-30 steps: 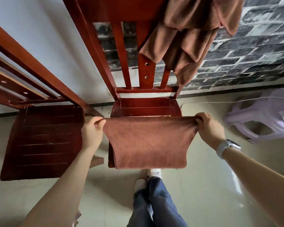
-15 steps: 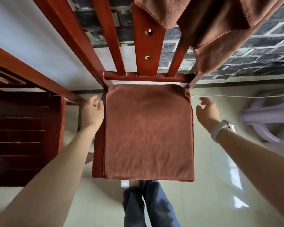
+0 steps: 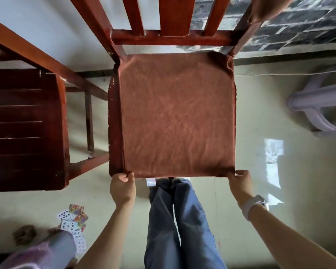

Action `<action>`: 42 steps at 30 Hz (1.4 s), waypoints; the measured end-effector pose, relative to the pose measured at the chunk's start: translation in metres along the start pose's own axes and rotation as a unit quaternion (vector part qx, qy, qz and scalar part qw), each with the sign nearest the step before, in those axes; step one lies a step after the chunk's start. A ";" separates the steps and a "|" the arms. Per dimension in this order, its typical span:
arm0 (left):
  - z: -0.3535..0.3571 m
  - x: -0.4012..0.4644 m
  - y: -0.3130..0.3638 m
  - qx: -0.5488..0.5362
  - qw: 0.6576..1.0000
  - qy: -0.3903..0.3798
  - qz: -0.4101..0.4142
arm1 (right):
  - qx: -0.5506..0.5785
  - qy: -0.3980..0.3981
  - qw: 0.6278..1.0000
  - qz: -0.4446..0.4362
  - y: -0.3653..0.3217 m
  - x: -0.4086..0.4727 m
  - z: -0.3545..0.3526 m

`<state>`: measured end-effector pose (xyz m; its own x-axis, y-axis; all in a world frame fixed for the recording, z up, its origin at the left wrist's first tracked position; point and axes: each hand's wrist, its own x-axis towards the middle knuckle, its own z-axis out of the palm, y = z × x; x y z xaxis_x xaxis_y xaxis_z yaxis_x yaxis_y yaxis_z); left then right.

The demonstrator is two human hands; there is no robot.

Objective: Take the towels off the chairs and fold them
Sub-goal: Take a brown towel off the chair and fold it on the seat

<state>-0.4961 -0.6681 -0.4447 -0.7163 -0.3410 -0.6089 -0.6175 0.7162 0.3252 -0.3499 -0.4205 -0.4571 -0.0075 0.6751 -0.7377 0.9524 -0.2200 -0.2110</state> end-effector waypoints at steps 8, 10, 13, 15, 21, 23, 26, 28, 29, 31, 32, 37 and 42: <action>0.005 0.005 -0.003 -0.024 0.999 -0.003 -0.022 | 0.017 0.024 1.000 0.005 -0.002 0.003 0.005; 0.004 0.010 -0.004 -0.072 0.995 -0.020 -0.060 | 0.064 0.020 0.998 0.016 -0.006 0.000 0.007; 0.003 0.013 -0.001 -0.097 0.991 -0.037 -0.087 | 0.119 0.016 0.992 0.031 -0.011 0.002 0.004; 0.000 0.014 0.000 -0.085 0.992 -0.046 -0.082 | 0.125 -0.001 0.991 0.051 -0.013 0.001 0.002; -0.015 0.011 0.008 -0.111 0.988 -0.102 -0.018 | 0.017 0.032 0.999 0.004 -0.023 -0.006 0.000; -0.023 0.009 0.016 -0.148 0.979 -0.138 -0.012 | 0.009 0.022 1.000 -0.018 -0.023 -0.001 -0.001; -0.032 0.013 0.028 -0.214 0.960 -0.176 -0.050 | -0.010 0.010 0.999 -0.052 -0.026 0.002 -0.004; -0.036 0.015 0.037 -0.242 0.946 -0.206 -0.061 | -0.012 0.020 0.996 -0.085 -0.029 0.001 -0.008; -0.039 0.015 0.043 -0.253 0.942 -0.214 -0.056 | -0.002 0.030 0.995 -0.096 -0.031 0.001 -0.011; -0.045 0.015 0.057 -0.276 0.938 -0.209 -0.037 | 0.034 0.041 0.992 -0.112 -0.041 -0.001 -0.020; -0.049 0.015 0.066 -0.287 0.936 -0.200 -0.023 | 0.069 0.038 0.989 -0.124 -0.049 -0.002 -0.025; -0.081 0.017 0.106 -0.400 0.903 -0.151 0.047 | 0.381 -0.015 0.905 -0.185 -0.092 -0.015 -0.065; -0.068 0.028 0.072 -0.313 0.938 -0.144 0.042 | 0.257 -0.062 0.951 -0.158 -0.072 -0.014 -0.052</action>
<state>-0.5830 -0.6673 -0.3888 -0.7090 -0.0566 -0.7029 -0.6974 0.2036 0.6871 -0.4025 -0.3779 -0.3984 -0.3347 0.6829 -0.6494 0.6220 -0.3576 -0.6966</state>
